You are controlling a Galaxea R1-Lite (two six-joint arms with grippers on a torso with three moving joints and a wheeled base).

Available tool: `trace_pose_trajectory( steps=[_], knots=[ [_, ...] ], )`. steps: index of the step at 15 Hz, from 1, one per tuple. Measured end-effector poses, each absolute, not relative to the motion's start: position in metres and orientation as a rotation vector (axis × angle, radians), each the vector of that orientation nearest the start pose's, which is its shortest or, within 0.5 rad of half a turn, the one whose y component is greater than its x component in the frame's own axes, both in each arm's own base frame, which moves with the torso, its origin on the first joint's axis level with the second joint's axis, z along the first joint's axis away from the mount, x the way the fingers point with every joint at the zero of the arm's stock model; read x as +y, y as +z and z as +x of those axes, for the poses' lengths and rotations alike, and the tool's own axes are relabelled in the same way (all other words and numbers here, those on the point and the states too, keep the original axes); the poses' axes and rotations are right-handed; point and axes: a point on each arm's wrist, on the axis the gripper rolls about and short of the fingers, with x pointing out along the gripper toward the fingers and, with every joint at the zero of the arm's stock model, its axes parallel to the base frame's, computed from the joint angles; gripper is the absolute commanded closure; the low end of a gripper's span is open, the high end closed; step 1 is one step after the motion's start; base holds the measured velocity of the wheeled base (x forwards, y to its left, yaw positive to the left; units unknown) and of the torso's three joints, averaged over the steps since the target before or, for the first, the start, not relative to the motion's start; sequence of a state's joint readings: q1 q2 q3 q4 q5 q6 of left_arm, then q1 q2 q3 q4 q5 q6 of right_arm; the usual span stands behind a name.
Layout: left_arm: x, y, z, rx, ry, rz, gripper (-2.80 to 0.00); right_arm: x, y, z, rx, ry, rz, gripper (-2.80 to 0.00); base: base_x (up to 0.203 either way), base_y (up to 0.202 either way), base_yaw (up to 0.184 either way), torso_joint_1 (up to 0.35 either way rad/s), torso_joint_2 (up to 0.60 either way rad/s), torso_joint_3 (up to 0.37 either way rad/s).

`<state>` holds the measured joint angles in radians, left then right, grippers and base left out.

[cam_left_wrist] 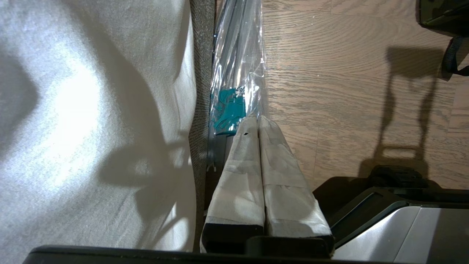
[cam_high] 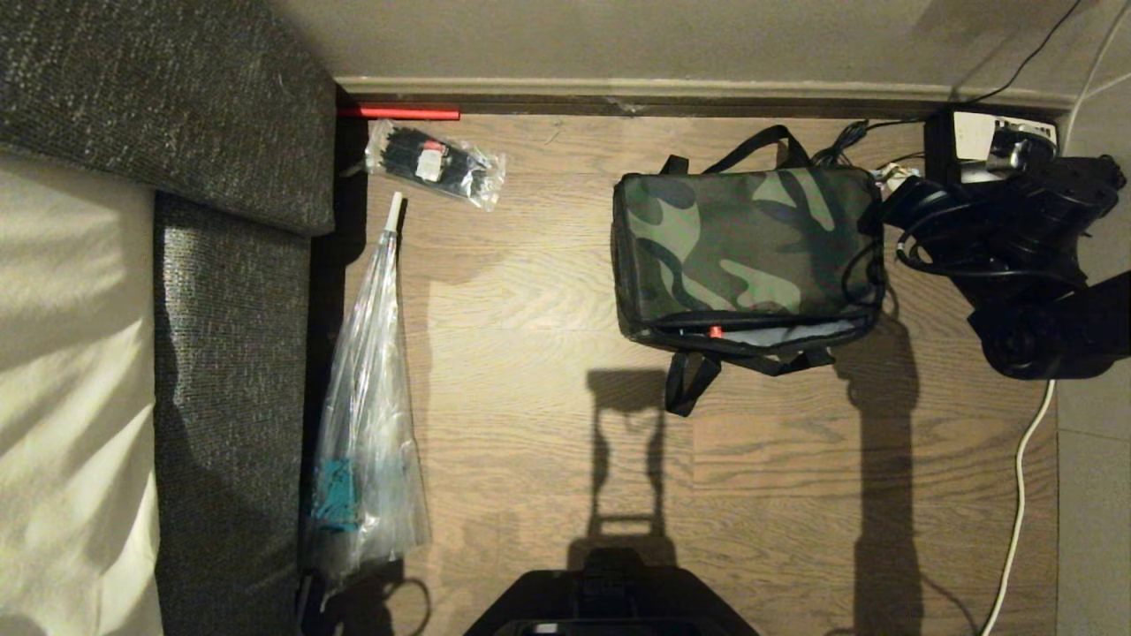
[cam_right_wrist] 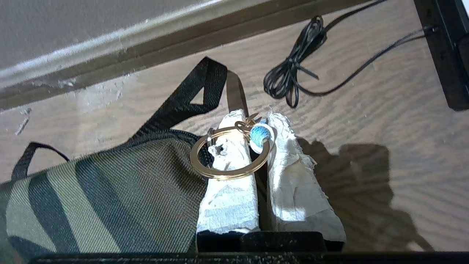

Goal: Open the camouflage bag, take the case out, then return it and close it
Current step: Open the top of the storage box

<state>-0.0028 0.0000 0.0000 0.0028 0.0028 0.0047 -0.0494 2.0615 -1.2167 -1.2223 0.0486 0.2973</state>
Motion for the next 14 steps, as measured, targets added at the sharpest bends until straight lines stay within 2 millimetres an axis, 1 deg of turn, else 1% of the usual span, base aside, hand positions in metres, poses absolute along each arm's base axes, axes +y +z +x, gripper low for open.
trace_pose_trajectory(
  steps=[1, 4, 7, 10, 11, 13, 14],
  knots=[
    [0.0, 0.075, -0.023, 0.003, 0.0, 0.005, 0.0, -0.019, 0.22, 0.408, -0.365, 0.053, 0.268, -2.8, 0.0, 0.0, 0.0, 0.0, 0.0, 0.0],
    [0.0, 0.075, -0.023, 0.003, 0.0, 0.004, 0.0, -0.022, 0.214, 0.405, -0.342, 0.038, 0.243, -2.8, 0.0, 0.0, 0.0, 0.0, 0.0, 0.0],
    [0.0, 0.075, -0.023, 0.003, -0.001, 0.005, 0.0, -0.036, 0.207, 0.401, -0.321, 0.0, 0.19, -2.8, 0.0, 0.0, 0.0, 0.0, 0.0, 0.0],
    [0.0, 0.075, -0.023, 0.003, 0.0, 0.004, 0.0, -0.061, 0.198, 0.391, -0.272, -0.034, 0.153, -2.8, 0.0, 0.0, 0.0, 0.0, 0.0, 0.0],
    [0.0, 0.075, -0.023, 0.004, 0.0, 0.005, 0.0, -0.072, 0.197, 0.385, -0.256, -0.028, 0.143, -2.8, 0.0, 0.0, 0.0, 0.0, 0.0, 0.0],
    [0.0, 0.075, -0.023, 0.003, -0.001, 0.004, 0.0, -0.091, 0.2, 0.373, -0.226, -0.012, 0.14, -2.8, 0.0, 0.0, 0.0, 0.0, 0.0, 0.0],
    [0.0, 0.075, -0.023, 0.003, -0.001, 0.004, 0.0, -0.095, 0.204, 0.367, -0.207, -0.011, 0.16, -2.8, 0.0, 0.0, 0.0, 0.0, 0.0, 0.0]
  ],
)
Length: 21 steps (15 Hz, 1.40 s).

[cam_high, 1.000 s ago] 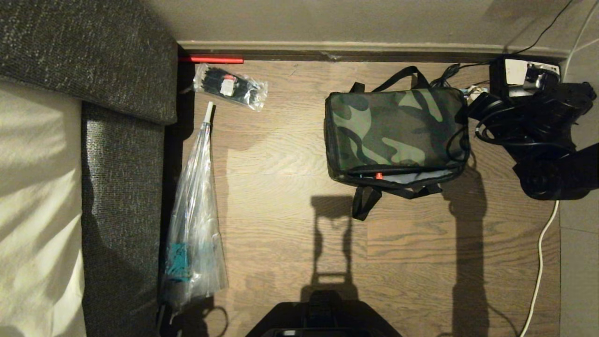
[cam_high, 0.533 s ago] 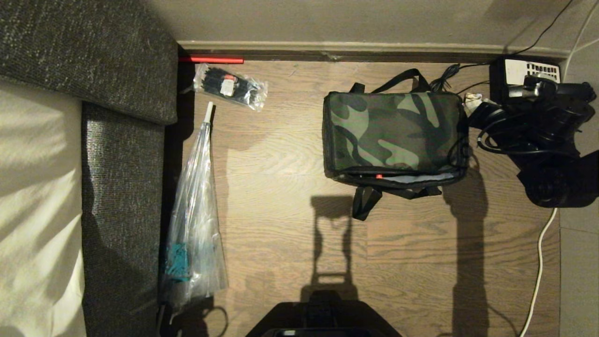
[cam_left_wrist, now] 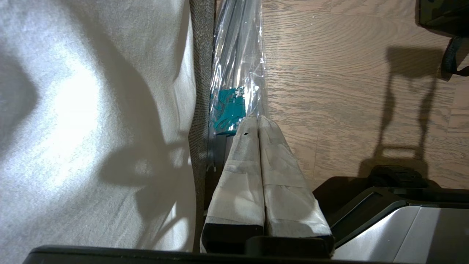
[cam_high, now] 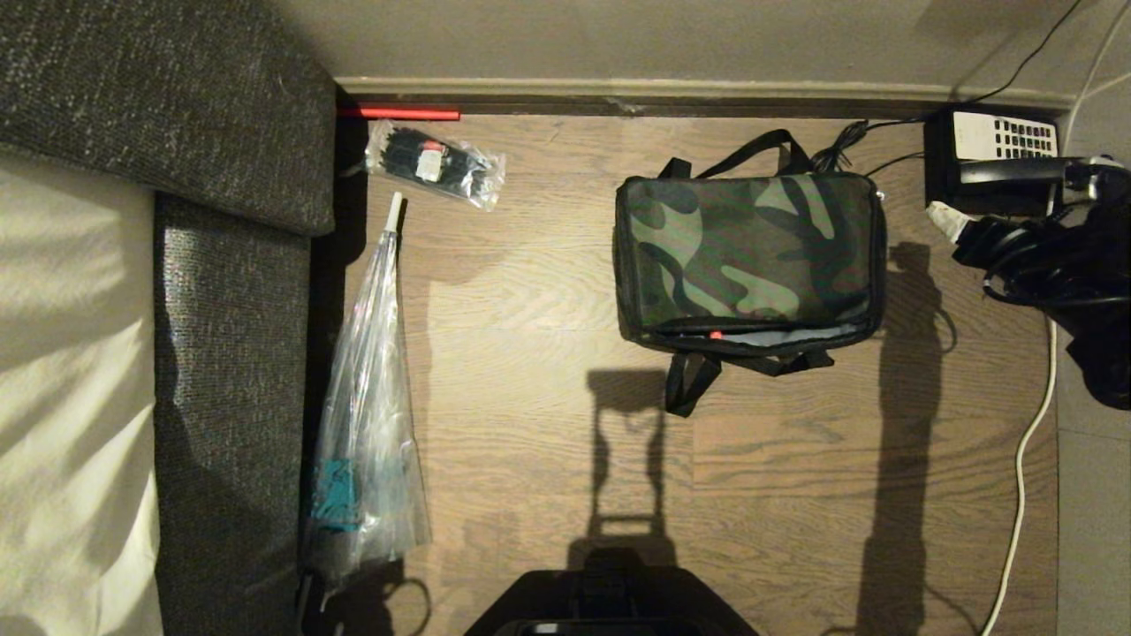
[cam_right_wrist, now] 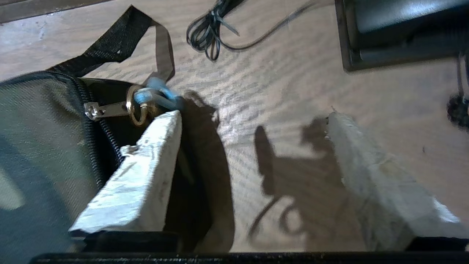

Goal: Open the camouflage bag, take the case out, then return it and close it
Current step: Open the top of the storage box

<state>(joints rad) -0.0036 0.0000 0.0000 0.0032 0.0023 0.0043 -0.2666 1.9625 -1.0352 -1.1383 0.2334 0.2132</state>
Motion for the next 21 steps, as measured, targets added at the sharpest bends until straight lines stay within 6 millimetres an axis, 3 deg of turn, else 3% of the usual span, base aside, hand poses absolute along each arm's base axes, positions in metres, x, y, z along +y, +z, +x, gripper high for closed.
trace_pose_trajectory(
  steps=[2, 5, 9, 16, 21],
  knots=[
    [0.0, 0.075, -0.023, 0.003, 0.0, 0.004, 0.0, -0.096, 0.212, 0.356, -0.178, 0.01, 0.234, -2.8, 0.0, 0.0, 0.0, 0.0, 0.0, 0.0],
    [0.0, 0.075, -0.023, 0.003, 0.0, 0.005, 0.0, -0.087, 0.205, 0.334, -0.031, 0.137, 0.343, -2.8, 0.0, 0.0, 0.0, 0.0, 0.0, 0.0],
    [0.0, 0.075, -0.023, 0.003, -0.001, 0.005, 0.0, -0.069, 0.204, 0.323, 0.08, 0.305, 0.517, -2.8, 0.0, 0.0, 0.0, 0.0, 0.0, 0.0],
    [0.0, 0.075, -0.023, 0.003, 0.0, 0.004, 0.0, -0.039, 0.192, 0.342, 0.141, 0.425, 0.589, -2.8, 0.0, 0.0, 0.0, 0.0, 0.0, 0.0],
    [0.0, 0.075, -0.023, 0.003, 0.0, 0.005, 0.0, -0.032, 0.186, 0.35, 0.151, 0.443, 0.589, -2.8, 0.0, 0.0, 0.0, 0.0, 0.0, 0.0]
  ],
)
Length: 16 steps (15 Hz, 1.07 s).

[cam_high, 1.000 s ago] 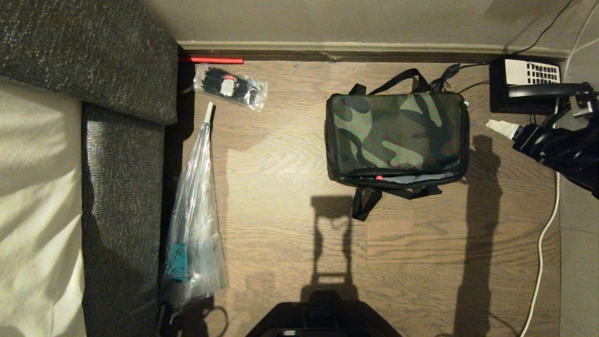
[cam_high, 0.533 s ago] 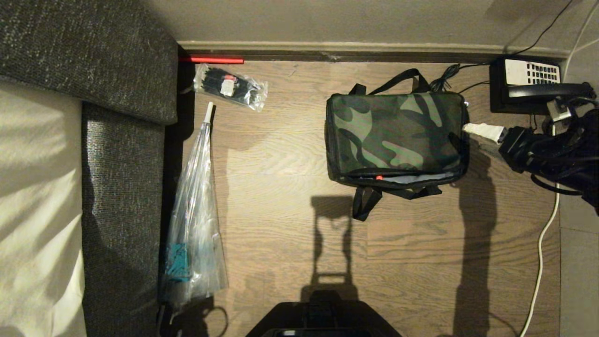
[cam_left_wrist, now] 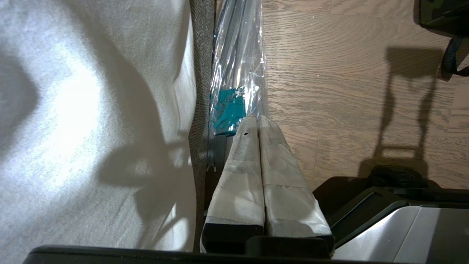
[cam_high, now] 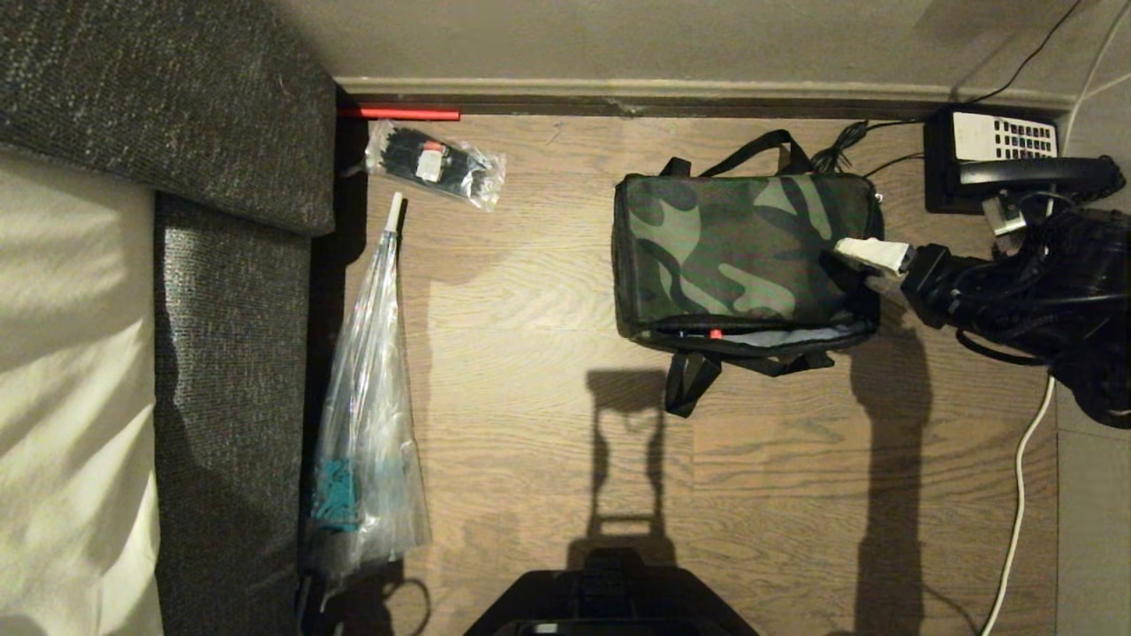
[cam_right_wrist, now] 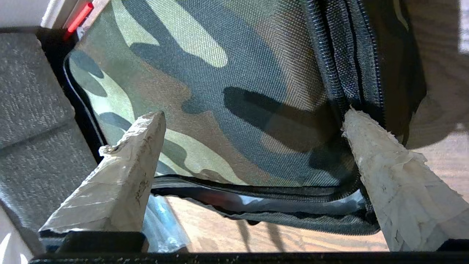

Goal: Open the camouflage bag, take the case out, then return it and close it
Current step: Open the top of the storage box

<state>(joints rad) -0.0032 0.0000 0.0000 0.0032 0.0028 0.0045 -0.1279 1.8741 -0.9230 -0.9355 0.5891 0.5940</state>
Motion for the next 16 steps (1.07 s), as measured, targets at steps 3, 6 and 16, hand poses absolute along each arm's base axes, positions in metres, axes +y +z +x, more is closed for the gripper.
trace_pose_trajectory(
  steps=[3, 6, 16],
  knots=[
    [0.0, 0.075, -0.023, 0.003, 0.0, 0.004, 0.0, -0.032, 0.189, 0.353, 0.125, 0.449, 0.561, -2.8, 0.0, 0.0, 0.0, 0.0, 0.0, 0.0],
    [0.0, 0.075, -0.023, 0.003, -0.001, 0.005, 0.0, -0.035, 0.189, 0.355, 0.114, 0.44, 0.546, -2.8, 0.0, 0.0, 0.0, 0.0, 0.0, 0.0],
    [0.0, 0.075, -0.023, 0.003, 0.0, 0.005, 0.0, -0.053, 0.186, 0.354, 0.125, 0.385, 0.497, -2.8, 0.0, 0.0, 0.0, 0.0, 0.0, 0.0]
  ],
)
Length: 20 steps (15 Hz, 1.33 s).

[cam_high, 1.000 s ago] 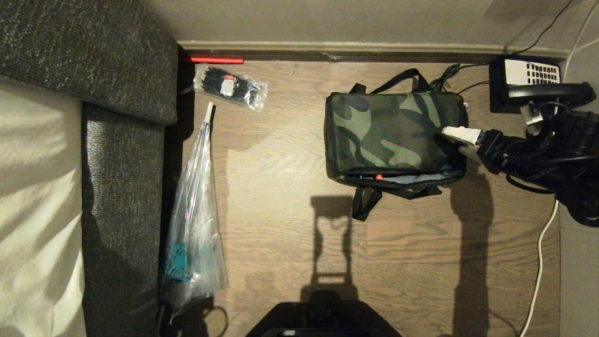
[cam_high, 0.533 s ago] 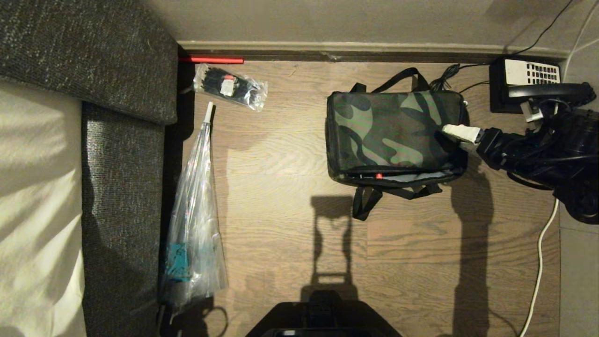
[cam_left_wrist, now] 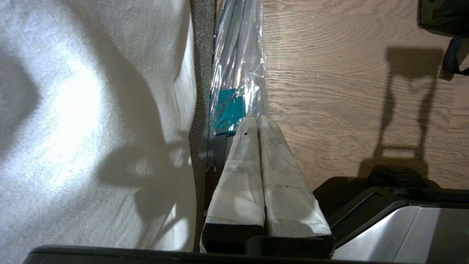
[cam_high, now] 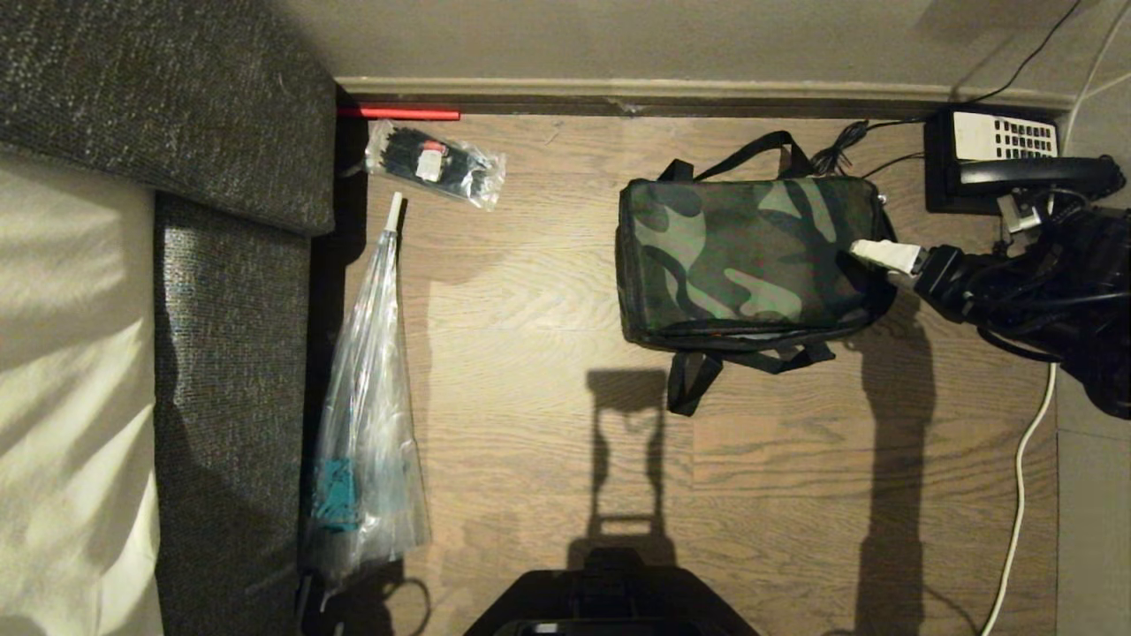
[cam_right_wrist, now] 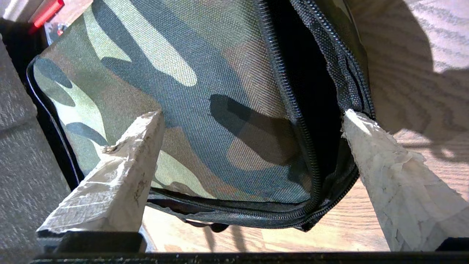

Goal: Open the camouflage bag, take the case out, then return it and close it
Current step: Open the top of the storage box

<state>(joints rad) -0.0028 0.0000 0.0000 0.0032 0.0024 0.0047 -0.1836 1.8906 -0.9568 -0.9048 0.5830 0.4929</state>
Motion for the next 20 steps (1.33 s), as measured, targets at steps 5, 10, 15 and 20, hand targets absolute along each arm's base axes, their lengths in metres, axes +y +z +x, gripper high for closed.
trace_pose_trajectory(
  steps=[5, 10, 15, 20],
  knots=[
    [0.0, 0.075, -0.023, 0.003, 0.0, 0.005, 0.0, -0.045, 0.186, 0.356, 0.143, 0.405, 0.561, -2.8, 0.0, 0.0, 0.0, 0.0, 0.0, 0.0],
    [0.0, 0.075, -0.023, 0.003, 0.0, 0.004, 0.0, -0.037, 0.185, 0.36, 0.153, 0.423, 0.57, -2.8, 0.0, 0.0, 0.0, 0.0, 0.0, 0.0],
    [0.0, 0.075, -0.023, 0.003, 0.0, 0.004, 0.0, -0.028, 0.187, 0.361, 0.182, 0.438, 0.699, -2.8, 0.0, 0.0, 0.0, 0.0, 0.0, 0.0],
    [0.0, 0.075, -0.023, 0.003, -0.001, 0.004, 0.0, -0.027, 0.194, 0.36, 0.184, 0.436, 0.762, -2.8, 0.0, 0.0, 0.0, 0.0, 0.0, 0.0]
  ],
)
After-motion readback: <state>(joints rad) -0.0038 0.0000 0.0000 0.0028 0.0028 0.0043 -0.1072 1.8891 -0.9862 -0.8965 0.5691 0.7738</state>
